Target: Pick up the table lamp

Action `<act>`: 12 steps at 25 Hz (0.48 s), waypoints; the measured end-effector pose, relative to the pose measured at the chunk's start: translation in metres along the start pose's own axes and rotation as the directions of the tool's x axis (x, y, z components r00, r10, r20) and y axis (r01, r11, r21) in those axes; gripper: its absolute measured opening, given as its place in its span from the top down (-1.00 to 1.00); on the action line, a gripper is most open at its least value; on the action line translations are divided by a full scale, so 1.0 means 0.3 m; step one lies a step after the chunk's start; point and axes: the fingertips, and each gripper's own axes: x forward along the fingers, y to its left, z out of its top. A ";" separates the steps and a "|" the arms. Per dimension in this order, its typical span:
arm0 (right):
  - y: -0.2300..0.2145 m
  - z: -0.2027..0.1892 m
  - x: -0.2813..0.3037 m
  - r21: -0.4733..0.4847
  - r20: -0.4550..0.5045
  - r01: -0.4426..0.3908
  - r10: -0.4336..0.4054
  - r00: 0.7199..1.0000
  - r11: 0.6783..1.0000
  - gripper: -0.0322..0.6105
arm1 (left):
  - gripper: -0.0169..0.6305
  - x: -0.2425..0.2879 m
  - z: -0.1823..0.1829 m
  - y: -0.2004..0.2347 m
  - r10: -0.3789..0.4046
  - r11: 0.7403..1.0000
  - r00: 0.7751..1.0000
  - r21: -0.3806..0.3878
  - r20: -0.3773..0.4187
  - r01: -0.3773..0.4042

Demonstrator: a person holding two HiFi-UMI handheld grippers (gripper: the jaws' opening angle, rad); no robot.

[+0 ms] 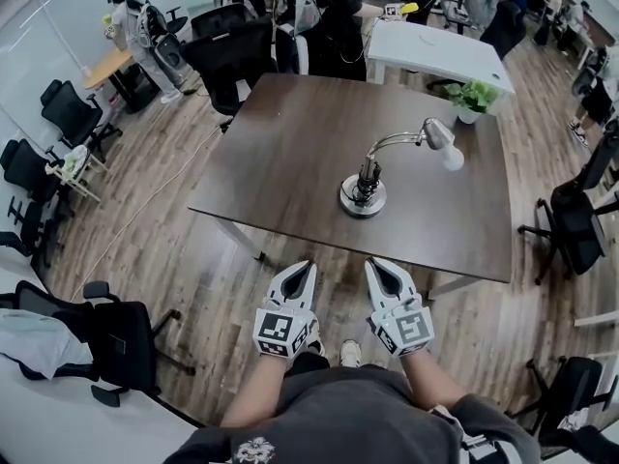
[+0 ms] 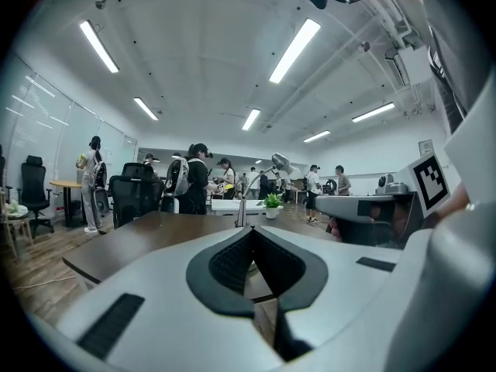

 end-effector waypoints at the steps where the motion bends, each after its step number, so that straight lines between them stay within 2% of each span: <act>1: -0.013 -0.003 0.022 0.000 -0.002 0.011 -0.011 1.000 1.000 0.82 | 0.92 0.021 -0.001 0.018 -0.009 1.000 1.000 -0.001 0.000 0.009; 12: -0.113 0.004 0.266 -0.010 -0.010 0.151 -0.151 0.989 0.989 0.82 | 0.92 0.248 0.022 0.212 -0.141 0.990 0.990 -0.006 -0.004 0.141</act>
